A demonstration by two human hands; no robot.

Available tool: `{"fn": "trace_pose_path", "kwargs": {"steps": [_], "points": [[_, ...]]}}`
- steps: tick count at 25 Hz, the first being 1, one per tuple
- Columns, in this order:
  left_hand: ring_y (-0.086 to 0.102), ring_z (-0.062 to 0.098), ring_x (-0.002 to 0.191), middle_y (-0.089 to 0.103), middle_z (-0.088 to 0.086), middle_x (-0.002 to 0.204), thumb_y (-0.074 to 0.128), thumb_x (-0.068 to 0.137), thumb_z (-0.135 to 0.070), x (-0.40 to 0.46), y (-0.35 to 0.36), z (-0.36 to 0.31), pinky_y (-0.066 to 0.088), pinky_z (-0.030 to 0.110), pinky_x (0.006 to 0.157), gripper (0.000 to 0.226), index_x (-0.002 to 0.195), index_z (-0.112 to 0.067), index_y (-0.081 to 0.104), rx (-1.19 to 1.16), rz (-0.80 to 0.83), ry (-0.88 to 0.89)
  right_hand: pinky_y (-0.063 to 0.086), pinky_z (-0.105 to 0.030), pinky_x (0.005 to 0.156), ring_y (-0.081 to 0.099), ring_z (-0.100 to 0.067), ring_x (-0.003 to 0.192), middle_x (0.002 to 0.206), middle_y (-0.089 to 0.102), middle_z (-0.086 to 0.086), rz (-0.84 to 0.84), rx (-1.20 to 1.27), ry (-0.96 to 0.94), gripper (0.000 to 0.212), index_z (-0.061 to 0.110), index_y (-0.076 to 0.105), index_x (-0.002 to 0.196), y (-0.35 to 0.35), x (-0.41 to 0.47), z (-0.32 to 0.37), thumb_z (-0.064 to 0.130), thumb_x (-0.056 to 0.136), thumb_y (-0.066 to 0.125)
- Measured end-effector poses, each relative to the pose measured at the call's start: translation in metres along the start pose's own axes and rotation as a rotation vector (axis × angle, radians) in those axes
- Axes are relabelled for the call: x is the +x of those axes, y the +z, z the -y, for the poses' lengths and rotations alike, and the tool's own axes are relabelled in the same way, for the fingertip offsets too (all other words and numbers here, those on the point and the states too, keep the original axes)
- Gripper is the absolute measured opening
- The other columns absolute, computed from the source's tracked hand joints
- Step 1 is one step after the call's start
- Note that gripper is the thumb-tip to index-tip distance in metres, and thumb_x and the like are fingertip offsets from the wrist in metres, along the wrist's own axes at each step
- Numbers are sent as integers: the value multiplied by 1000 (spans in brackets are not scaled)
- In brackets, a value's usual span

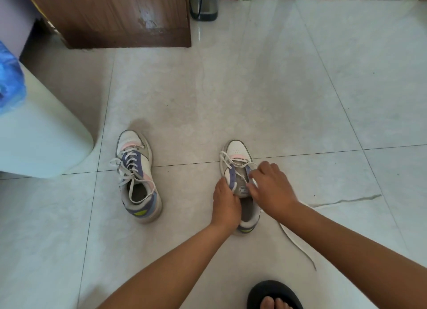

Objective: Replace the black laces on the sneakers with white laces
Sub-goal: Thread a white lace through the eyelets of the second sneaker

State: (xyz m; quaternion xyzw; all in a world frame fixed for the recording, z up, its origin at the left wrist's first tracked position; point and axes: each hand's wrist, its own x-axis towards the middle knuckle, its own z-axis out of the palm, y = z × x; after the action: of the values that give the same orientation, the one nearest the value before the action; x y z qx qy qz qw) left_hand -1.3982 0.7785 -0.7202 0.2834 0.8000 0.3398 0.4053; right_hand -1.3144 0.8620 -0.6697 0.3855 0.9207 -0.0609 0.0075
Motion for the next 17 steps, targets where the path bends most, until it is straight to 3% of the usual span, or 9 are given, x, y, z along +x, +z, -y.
{"fn": "trace_pose_path", "kwargs": {"steps": [2, 5, 8, 11, 13, 15, 17], "points": [[51, 28, 107, 53, 13, 113, 40, 80, 8, -1, 1, 1, 45, 39, 93, 40, 118, -3, 48, -4, -14, 15, 41, -34, 59, 57, -33, 78, 88, 58, -15, 85, -81, 63, 26, 3, 64, 86, 3, 13, 14, 20, 70, 75], [51, 26, 107, 53, 12, 114, 41, 82, 7, -1, 0, 1, 45, 36, 93, 39, 120, -3, 48, -7, -15, 16, 39, -28, 47, 55, -28, 57, 68, 56, -10, 96, -188, -46, 32, 9, 62, 62, 3, 15, 14, 15, 41, 85], [51, 26, 107, 52, 13, 116, 41, 83, 7, 0, 0, 3, 44, 36, 94, 39, 120, -2, 48, 8, -16, 37, 40, -26, 48, 56, -27, 57, 68, 56, -9, 152, -178, -56, 37, 13, 63, 57, 9, 20, 14, 14, 29, 88], [52, 26, 105, 53, 12, 113, 42, 87, 1, -1, 1, 1, 45, 36, 91, 29, 115, -3, 49, 14, -25, 8, 41, -26, 44, 58, -30, 57, 70, 58, -11, 166, -109, -85, 41, 10, 64, 57, 1, 9, 20, 7, 26, 90], [51, 27, 105, 53, 12, 112, 43, 90, -5, -2, -1, 0, 44, 36, 89, 25, 114, -3, 48, 33, -27, -8, 39, -27, 43, 58, -27, 59, 72, 58, -8, 126, -141, -264, 44, 14, 63, 59, -8, -11, 15, 3, 24, 87], [48, 28, 109, 51, 13, 118, 42, 90, -6, -2, -2, 1, 42, 37, 93, 30, 120, -3, 45, 80, -14, -8, 36, -25, 42, 52, -19, 58, 68, 54, 0, 192, -93, -412, 50, 22, 57, 63, -17, -39, -2, 2, 26, 85], [46, 27, 114, 49, 12, 123, 42, 89, -3, -3, -4, 1, 40, 36, 97, 36, 125, -3, 42, 123, 6, -11, 33, -23, 42, 41, -11, 57, 66, 48, 6, 303, -47, -381, 50, 27, 53, 67, -27, -59, -11, 10, 38, 90]]}}
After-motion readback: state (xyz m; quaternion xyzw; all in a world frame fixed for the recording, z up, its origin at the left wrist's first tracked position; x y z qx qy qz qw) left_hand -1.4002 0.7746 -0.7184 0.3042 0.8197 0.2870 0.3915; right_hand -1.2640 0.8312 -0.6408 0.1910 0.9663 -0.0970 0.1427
